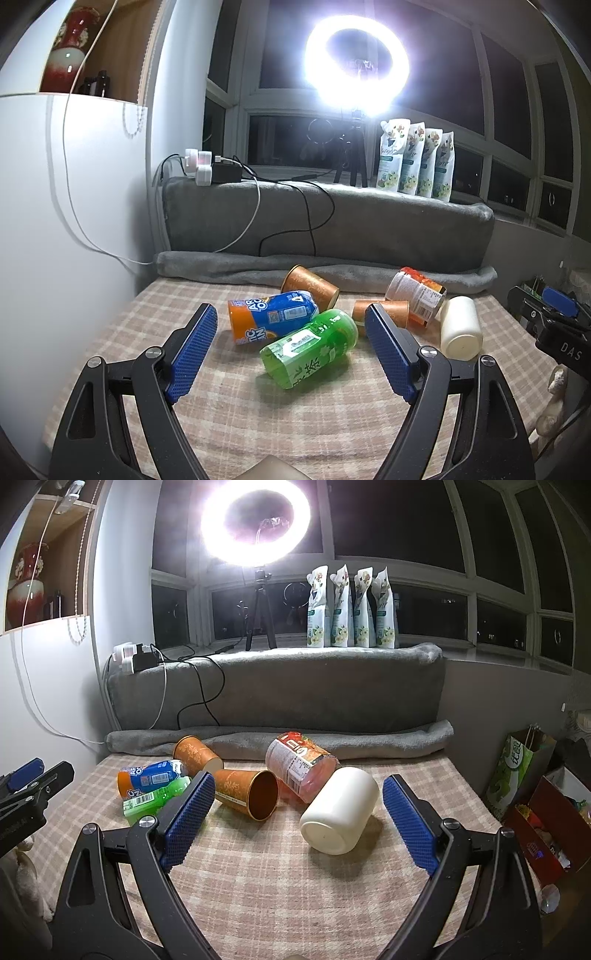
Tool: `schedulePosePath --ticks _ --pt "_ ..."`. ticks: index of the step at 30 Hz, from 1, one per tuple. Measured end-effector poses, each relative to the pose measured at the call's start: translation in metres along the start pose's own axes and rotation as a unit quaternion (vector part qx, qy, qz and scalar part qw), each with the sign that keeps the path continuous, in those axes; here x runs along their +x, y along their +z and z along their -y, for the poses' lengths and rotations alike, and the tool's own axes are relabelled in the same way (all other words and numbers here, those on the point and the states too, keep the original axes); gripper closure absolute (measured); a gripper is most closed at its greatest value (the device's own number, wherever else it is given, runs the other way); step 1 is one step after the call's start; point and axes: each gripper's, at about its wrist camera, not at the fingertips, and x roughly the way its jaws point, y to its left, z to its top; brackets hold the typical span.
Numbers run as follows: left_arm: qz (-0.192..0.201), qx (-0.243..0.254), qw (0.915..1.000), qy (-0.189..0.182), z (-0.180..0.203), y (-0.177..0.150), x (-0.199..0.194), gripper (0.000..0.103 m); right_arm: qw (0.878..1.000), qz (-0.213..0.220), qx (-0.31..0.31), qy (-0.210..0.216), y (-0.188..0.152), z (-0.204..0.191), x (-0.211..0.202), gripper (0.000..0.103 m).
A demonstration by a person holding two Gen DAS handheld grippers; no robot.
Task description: Flip cup upright
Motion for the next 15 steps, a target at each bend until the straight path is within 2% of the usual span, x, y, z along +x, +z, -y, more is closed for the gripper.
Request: schedulePosePath --ticks 9,11,15 --pt "0.030 0.000 0.9995 0.009 -0.001 0.005 -0.013 0.021 1.000 0.019 0.005 -0.007 0.004 0.002 -0.010 0.009" --pt "0.040 -0.001 0.9991 0.014 -0.002 0.006 -0.016 0.021 1.000 0.021 0.004 -0.008 0.004 0.002 -0.012 0.000" --pt "0.048 0.001 0.9987 0.016 -0.003 0.008 -0.020 0.021 0.999 0.030 0.003 -0.010 0.004 0.003 -0.017 0.000"
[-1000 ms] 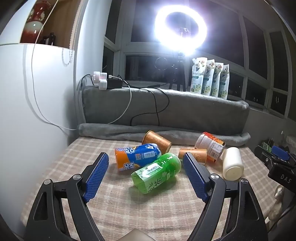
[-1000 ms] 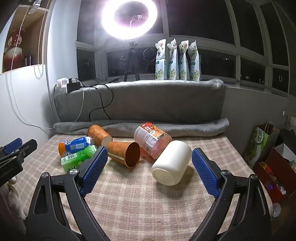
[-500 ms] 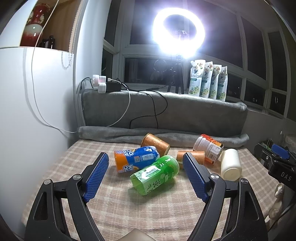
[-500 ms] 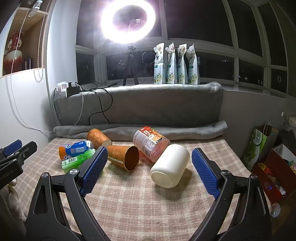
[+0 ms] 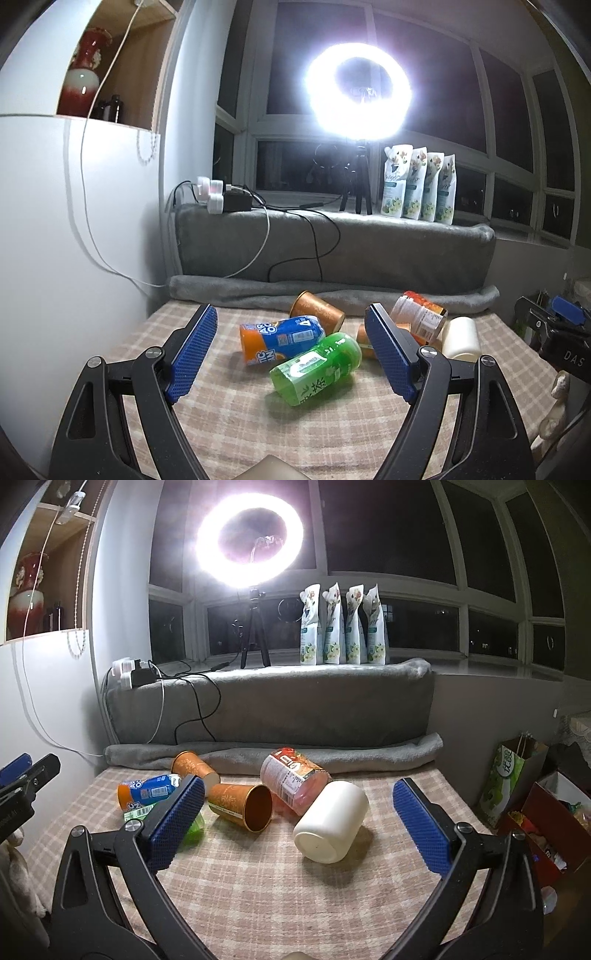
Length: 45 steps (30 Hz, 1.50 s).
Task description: Flip cup upright
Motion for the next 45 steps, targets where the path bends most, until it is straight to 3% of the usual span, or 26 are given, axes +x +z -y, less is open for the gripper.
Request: schedulePosePath --ticks 45 --pt "-0.009 0.005 0.9999 -0.012 0.0039 -0.0038 -0.0012 0.021 1.000 -0.017 -0.012 0.005 -0.0005 -0.0052 0.0036 0.000"
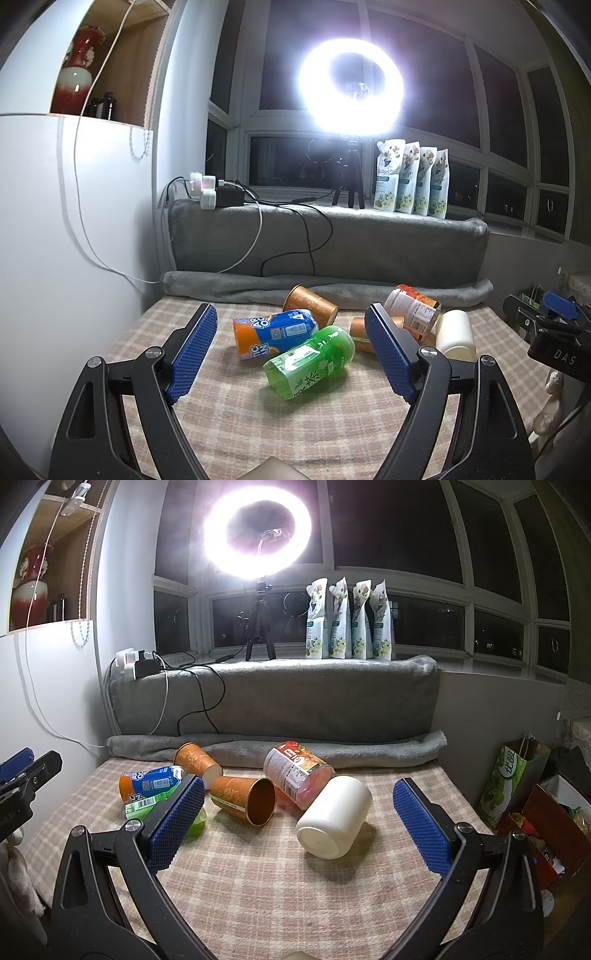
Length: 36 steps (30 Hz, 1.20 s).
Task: Flip cup upright
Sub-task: 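Move the right tool toward the lying orange patterned cup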
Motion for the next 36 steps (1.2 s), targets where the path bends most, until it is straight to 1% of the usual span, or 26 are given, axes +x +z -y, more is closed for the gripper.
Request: schedulePosePath --ticks 7,13,16,23,30,31,34,36 --pt "-0.004 -0.005 1.0000 0.002 -0.005 -0.001 0.000 0.021 1.000 -0.009 -0.007 0.008 -0.001 -0.006 0.008 0.000" --pt "-0.020 -0.010 0.9998 0.002 -0.015 -0.005 0.005 0.021 0.999 -0.030 -0.016 0.030 -0.004 -0.008 0.024 0.000" --pt "-0.031 -0.010 0.9995 0.004 -0.019 -0.010 0.008 0.021 0.997 -0.048 -0.038 0.047 -0.004 -0.013 0.037 0.000" --pt "-0.050 -0.010 0.9986 0.011 -0.031 -0.019 0.012 0.021 0.987 -0.092 -0.092 0.091 0.001 -0.034 0.080 0.000" --pt "-0.060 -0.009 0.9979 0.022 -0.040 -0.024 0.012 0.021 0.978 -0.120 -0.107 0.132 0.019 -0.055 0.121 0.000" --pt "-0.061 -0.010 0.9978 0.023 -0.042 -0.024 0.012 0.021 0.975 -0.129 -0.110 0.145 0.022 -0.061 0.129 0.000" --pt "-0.064 -0.014 0.9975 0.027 -0.047 -0.025 0.012 0.021 0.969 -0.149 -0.110 0.161 0.028 -0.072 0.152 0.000" --pt "-0.065 -0.016 0.9973 0.029 -0.050 -0.026 0.012 0.021 0.964 -0.171 -0.106 0.175 0.031 -0.080 0.173 0.001"
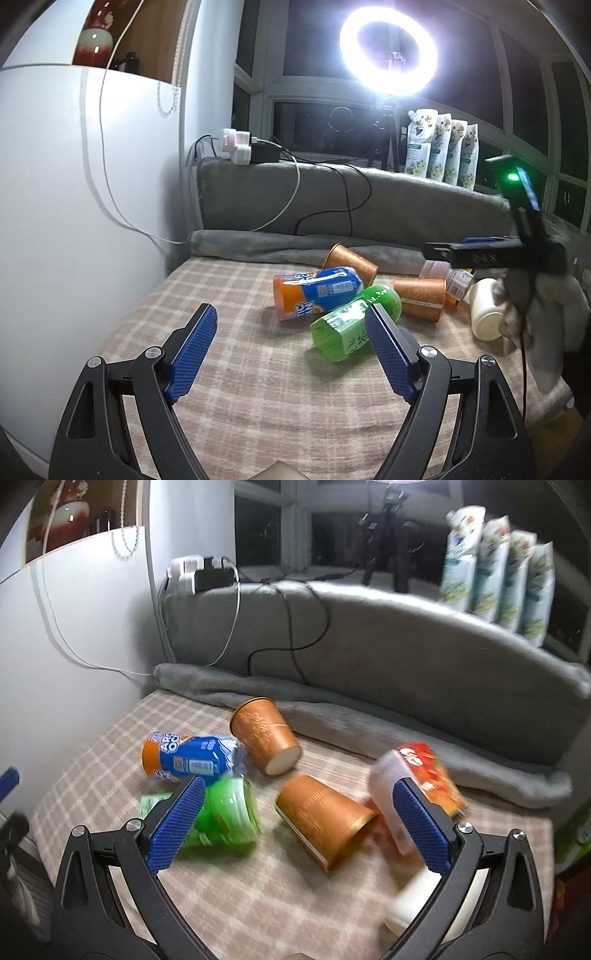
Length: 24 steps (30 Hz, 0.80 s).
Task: Flip cup upright
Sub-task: 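Move the right tool toward the lying orange patterned cup, then close the right gripper around the orange patterned cup's body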
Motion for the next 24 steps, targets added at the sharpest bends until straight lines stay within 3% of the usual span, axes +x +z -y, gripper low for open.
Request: schedulePosePath --ticks 6,9,24 --pt "-0.008 -0.007 0.9999 0.004 -0.008 -0.001 0.003 0.021 0.998 -0.051 -0.009 0.028 0.024 -0.006 0.052 0.005" --pt "-0.018 -0.013 0.9998 0.001 -0.011 -0.002 0.007 0.021 0.996 -0.081 -0.014 0.036 0.033 -0.009 0.079 0.013" --pt "-0.086 -0.039 0.9953 -0.023 -0.021 -0.012 0.034 0.021 0.980 -0.183 0.023 0.075 0.060 -0.002 0.170 0.014"
